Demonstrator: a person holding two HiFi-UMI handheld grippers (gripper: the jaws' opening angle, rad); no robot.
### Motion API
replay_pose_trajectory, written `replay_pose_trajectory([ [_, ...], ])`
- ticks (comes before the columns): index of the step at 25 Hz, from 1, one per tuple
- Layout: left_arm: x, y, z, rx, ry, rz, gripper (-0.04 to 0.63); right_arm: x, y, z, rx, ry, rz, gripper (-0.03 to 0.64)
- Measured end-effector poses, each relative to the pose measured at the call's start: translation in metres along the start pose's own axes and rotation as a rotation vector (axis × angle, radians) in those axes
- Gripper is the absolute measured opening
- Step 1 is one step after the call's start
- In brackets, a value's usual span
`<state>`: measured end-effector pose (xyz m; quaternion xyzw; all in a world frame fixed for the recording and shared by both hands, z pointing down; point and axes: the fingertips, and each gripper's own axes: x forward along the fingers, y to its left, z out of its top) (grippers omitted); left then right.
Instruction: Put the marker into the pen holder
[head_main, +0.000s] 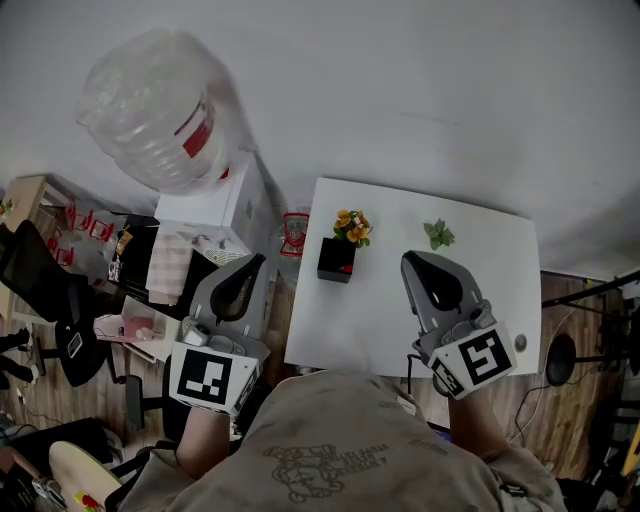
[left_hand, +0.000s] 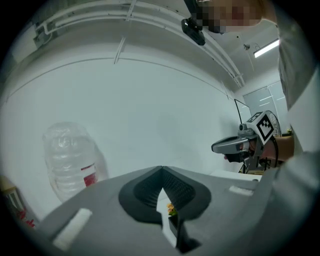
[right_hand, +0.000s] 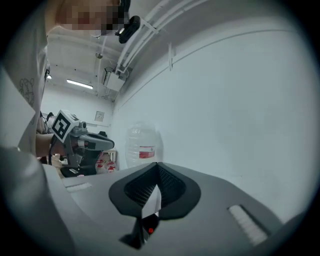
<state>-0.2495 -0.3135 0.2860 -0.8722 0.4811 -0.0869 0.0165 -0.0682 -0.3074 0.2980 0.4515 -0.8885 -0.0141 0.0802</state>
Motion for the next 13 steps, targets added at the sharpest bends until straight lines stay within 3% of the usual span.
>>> replay_pose_trajectory([
  [7, 0.006, -0.009, -0.052, 0.027, 0.056, -0.018, 0.000, 0.002, 0.001, -0.038, 0.046, 0.081, 0.012, 0.028],
  [13, 0.005, -0.001, -0.060, 0.021, 0.096, 0.016, 0.000, -0.001, -0.001, -0.041, 0.032, 0.096, 0.015, 0.028],
])
